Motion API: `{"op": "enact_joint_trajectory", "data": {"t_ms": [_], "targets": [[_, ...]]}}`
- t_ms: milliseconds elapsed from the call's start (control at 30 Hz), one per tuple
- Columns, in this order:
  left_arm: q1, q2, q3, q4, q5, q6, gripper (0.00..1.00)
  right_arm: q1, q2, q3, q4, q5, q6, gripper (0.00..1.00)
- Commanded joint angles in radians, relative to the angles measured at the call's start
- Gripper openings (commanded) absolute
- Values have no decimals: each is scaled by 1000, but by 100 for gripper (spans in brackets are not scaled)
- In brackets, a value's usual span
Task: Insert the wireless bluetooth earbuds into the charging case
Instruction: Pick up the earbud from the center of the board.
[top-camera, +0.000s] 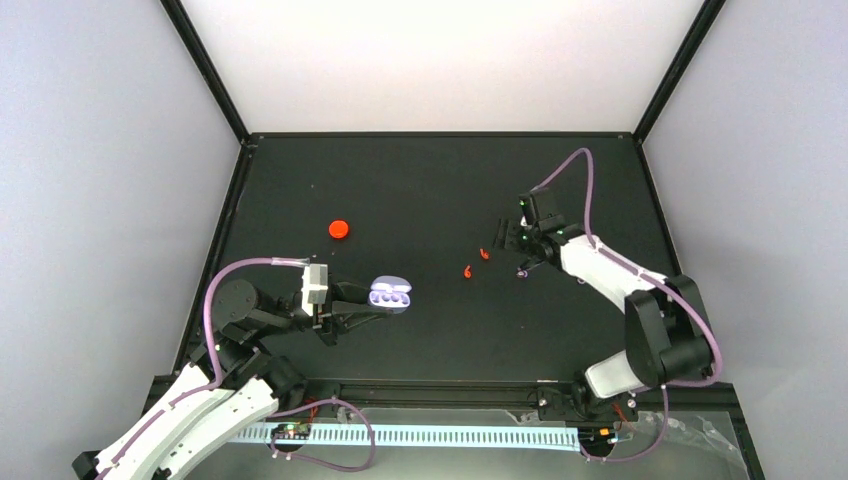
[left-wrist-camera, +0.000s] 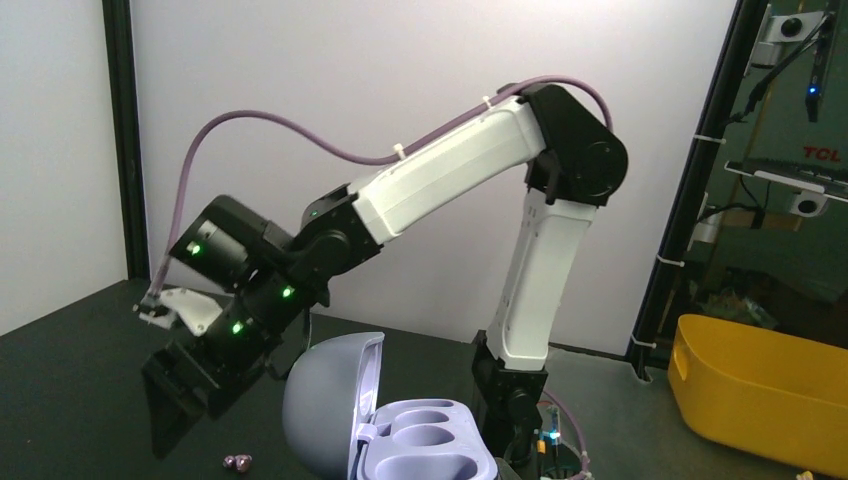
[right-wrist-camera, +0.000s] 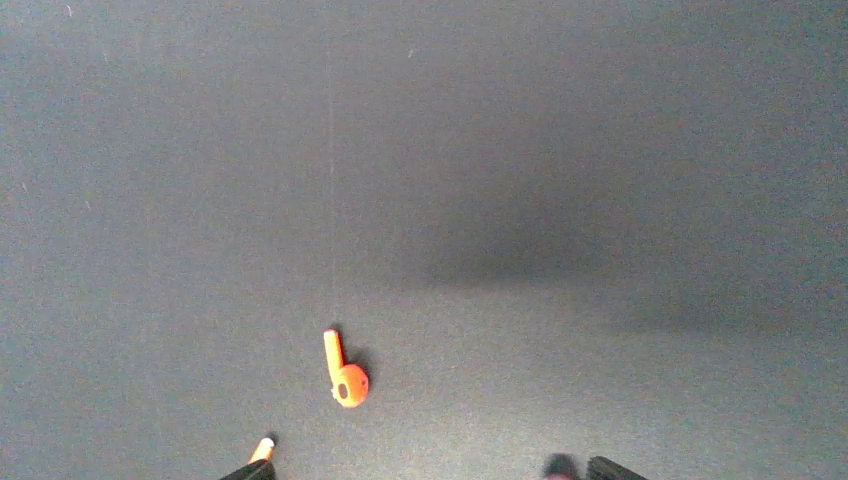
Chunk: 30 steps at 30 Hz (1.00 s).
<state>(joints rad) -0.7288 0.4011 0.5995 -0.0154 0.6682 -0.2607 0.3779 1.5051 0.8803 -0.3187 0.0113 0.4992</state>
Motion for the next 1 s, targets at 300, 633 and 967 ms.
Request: {"op": "enact_joint_trajectory", "data": {"t_ms": [300,633,967], "targets": [[-6,-5,5,-5,-1,18,1,-71,3,-119,53,-34,78,85],[-6,-5,5,-6,-5,21,2,-70,96,-75,58,-139,37,79],[-6,9,6,6,8,18,2,-25,116,-49,-1,-186,-71,61]]}}
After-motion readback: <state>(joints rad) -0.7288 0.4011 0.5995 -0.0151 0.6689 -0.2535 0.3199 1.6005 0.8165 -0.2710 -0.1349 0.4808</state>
